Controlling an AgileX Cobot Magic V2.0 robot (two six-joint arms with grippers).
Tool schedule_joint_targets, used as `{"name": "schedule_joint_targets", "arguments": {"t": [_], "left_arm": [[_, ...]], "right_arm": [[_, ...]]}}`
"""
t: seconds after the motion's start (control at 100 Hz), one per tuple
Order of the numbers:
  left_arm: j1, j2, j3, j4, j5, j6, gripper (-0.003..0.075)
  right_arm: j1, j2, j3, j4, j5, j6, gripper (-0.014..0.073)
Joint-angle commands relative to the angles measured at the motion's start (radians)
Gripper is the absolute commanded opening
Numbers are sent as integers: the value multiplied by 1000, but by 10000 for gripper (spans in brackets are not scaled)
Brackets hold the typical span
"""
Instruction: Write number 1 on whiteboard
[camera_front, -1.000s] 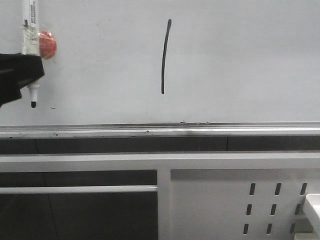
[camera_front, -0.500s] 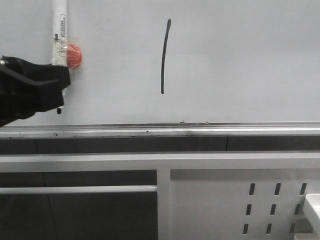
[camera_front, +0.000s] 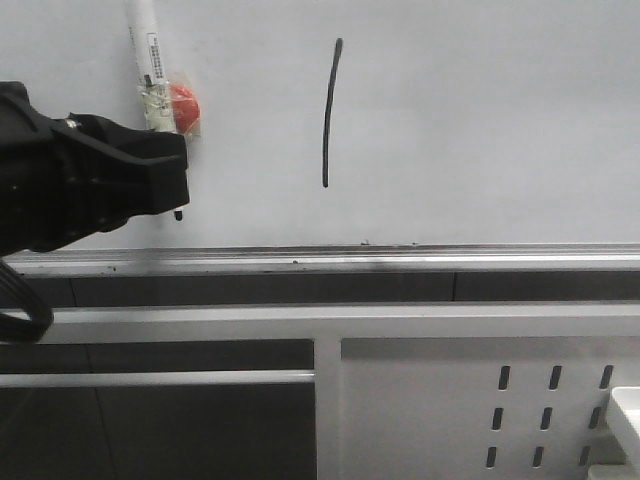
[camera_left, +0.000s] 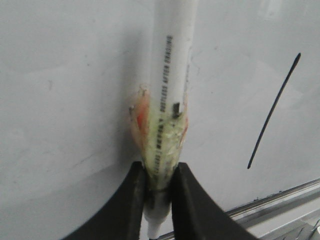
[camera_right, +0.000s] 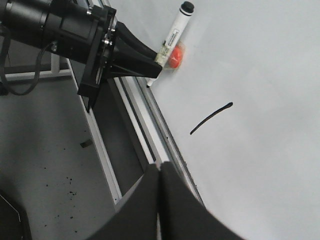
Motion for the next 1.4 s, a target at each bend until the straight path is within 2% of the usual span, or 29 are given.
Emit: {"name": "schedule_joint_targets", "arguments": {"t": [0.0, 0.19, 0.32, 0.39, 0.54, 0.62, 0.84, 0.97, 1.04, 1.15, 1.3, 1.39], "left_arm": [[-2, -17, -33, -39, -236, -6, -20], [-2, -17, -33, -79, -236, -6, -19], [-2, -17, -33, -38, -236, -6, -6], [-2, -17, -33, -5, -236, -6, 61], [-2, -17, -33, 5, -236, -6, 315], [-2, -17, -30, 2, -236, -6, 359], [-2, -45, 10, 37, -236, -6, 358], [-2, -130, 67, 71, -236, -6, 337], [-2, -195, 108, 91, -236, -6, 257], [-2, -309, 179, 120, -236, -6, -14], [-2, -428, 290, 116, -236, 0, -20], [-2, -472, 356, 109, -236, 5, -20]], "right_arm": [[-5, -2, -26, -4, -79, 1, -61], [-5, -2, -26, -4, -77, 1, -61], [-5, -2, -26, -4, -75, 1, -61], [-5, -2, -26, -4, -73, 1, -61], [-5, -2, -26, -4, -68, 1, -61], [-5, -2, -26, -4, -68, 1, -61], [-5, -2, -26, -4, -67, 1, -61], [-5, -13, -26, -4, -67, 1, -60], [-5, -38, -19, -4, -104, 1, -60], [-5, -116, 9, -4, -179, 1, -60], [-5, -265, 131, 12, -311, 1, -60], [-5, -366, 256, 81, -441, 1, -60]]}}
